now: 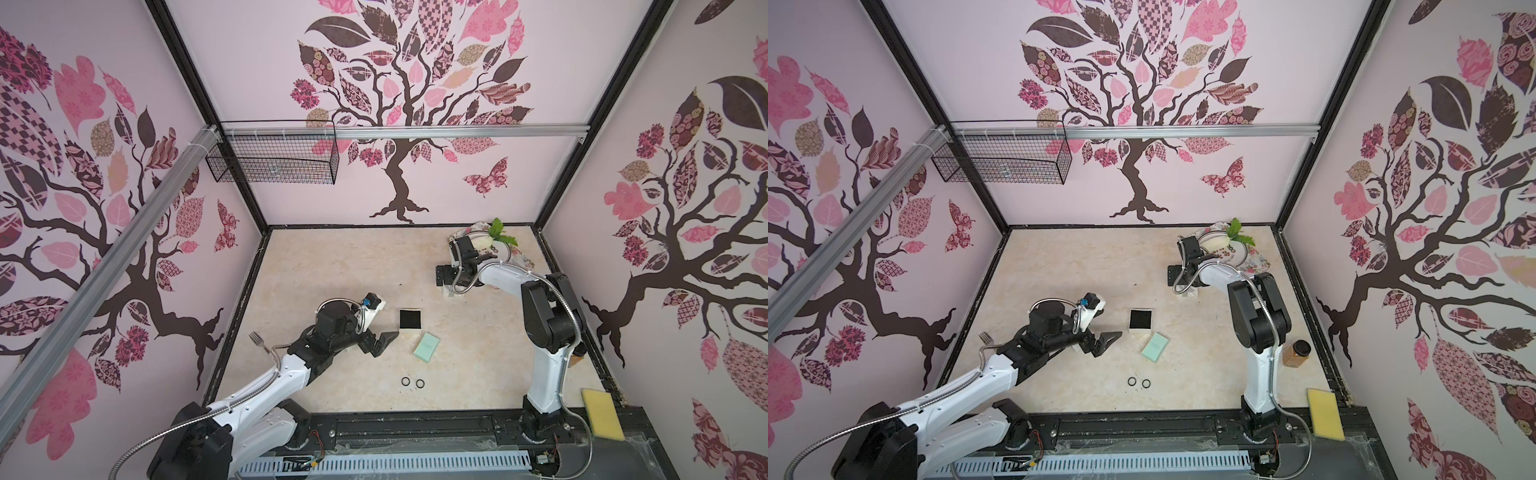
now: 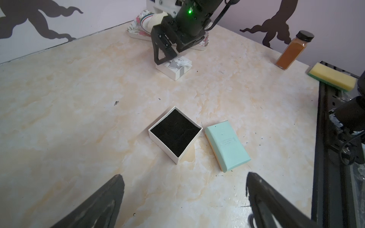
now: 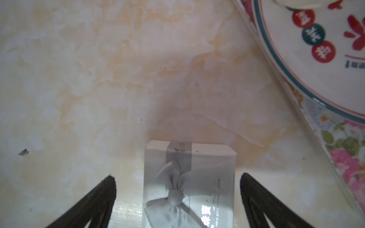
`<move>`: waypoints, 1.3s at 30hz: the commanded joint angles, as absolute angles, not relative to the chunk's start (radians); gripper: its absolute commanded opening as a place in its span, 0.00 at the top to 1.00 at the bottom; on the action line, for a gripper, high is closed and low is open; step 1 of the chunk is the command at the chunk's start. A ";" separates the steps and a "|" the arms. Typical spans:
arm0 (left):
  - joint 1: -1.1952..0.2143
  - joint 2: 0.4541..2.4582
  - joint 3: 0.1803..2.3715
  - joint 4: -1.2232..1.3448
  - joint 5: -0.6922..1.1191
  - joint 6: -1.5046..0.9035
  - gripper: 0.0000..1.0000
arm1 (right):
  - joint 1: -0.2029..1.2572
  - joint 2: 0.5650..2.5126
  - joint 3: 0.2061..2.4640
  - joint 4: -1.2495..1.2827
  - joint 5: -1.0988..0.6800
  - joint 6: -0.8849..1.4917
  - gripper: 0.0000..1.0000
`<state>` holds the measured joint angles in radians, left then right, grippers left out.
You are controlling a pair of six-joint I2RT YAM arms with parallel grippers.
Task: Take the rings out of the lift-off lid box
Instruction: Pick up the lid from the center of the board.
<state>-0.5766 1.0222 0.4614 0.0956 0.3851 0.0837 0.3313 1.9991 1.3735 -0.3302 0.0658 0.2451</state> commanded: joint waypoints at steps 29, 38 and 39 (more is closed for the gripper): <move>-0.577 1.061 0.451 0.139 0.387 0.117 0.02 | 0.398 1.758 1.225 -0.401 0.023 0.347 0.26; -0.578 1.025 0.442 0.124 0.346 0.118 0.02 | 0.590 1.597 1.135 -0.345 -0.056 0.579 0.27; -0.578 1.021 0.442 0.119 0.342 0.118 0.02 | 0.611 1.593 1.132 -0.335 -0.048 0.605 0.27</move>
